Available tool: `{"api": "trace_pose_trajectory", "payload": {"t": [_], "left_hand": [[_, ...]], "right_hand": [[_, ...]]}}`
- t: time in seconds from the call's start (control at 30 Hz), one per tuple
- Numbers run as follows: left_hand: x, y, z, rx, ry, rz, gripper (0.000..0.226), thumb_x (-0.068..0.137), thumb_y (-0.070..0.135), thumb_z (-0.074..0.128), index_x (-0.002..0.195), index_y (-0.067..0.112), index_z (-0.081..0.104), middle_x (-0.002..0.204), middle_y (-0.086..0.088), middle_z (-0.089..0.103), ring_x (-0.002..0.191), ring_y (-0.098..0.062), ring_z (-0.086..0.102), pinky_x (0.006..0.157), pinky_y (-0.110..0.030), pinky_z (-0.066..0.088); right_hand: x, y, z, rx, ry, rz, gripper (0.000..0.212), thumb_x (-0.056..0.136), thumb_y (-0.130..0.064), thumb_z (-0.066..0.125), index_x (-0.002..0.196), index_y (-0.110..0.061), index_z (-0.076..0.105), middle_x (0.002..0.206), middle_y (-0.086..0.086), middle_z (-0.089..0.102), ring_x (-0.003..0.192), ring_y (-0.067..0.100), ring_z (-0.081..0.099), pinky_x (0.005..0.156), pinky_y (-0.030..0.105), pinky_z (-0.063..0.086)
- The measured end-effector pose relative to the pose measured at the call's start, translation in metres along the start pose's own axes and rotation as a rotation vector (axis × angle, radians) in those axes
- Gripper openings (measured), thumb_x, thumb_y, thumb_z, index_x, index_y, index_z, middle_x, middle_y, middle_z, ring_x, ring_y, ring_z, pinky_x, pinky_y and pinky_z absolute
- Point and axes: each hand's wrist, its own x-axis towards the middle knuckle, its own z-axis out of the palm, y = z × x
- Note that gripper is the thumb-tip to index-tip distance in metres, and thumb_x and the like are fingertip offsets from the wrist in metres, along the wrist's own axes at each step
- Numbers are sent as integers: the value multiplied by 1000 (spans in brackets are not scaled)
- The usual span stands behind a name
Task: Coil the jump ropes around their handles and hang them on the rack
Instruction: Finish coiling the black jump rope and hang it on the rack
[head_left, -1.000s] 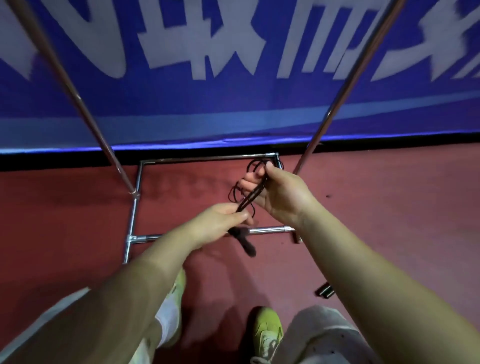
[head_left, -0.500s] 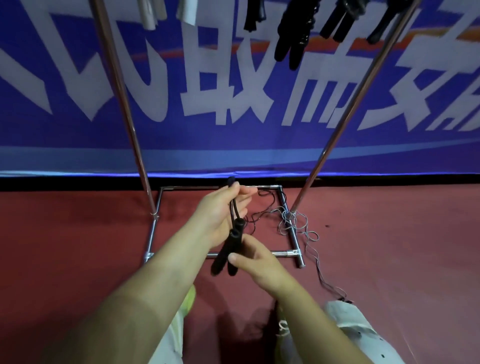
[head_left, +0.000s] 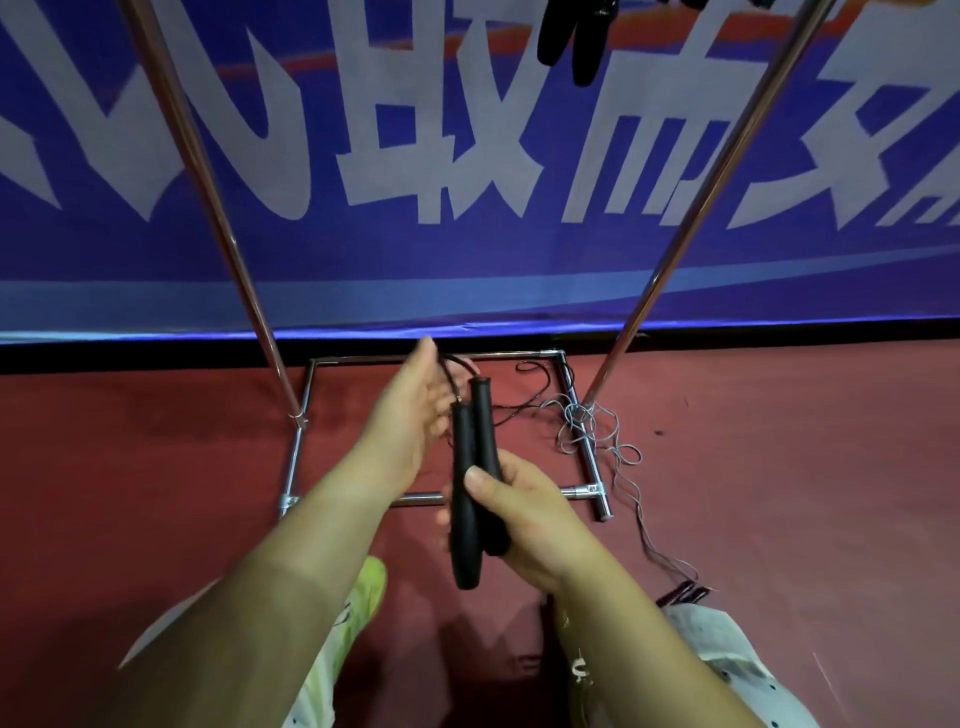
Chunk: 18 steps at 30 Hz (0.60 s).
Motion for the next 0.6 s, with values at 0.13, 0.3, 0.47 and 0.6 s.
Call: {"api": "trace_pose_trajectory", "payload": {"t": [0.13,0.3,0.47,0.6], "left_hand": [[-8,-26,3,158,-167,-48,43,85,44,60,108,8,67,88,-10,66,72,-12,65,61,-15,49],[2,-29,9,217,-95,112,23,95,20,54,79,13,70,104,7,70,101,-8,63,91,-25,44],[-4,-15,5,-37,-188,-161,23,96,21,44,87,4,56,81,-16,72,72,-27,70,75,-43,56],[-16,-17,2,163,-488,-401,25,80,25,58,88,1,55,66,-15,67,53,-25,65,53,-35,55]], "right_hand": [[2,-9,-5,-27,26,9,26,80,-20,60,99,-5,51,69,3,63,64,15,64,61,31,55],[2,-15,-14,-253,-61,85,28,74,-13,64,100,-13,55,78,-10,64,70,3,59,63,16,46],[-9,-47,-53,-619,-37,257,41,76,-40,59,107,-15,59,102,1,63,95,13,56,87,32,47],[1,-50,-62,-568,327,-85,42,86,-49,38,107,-25,66,113,-9,68,111,6,60,106,40,41]]}}
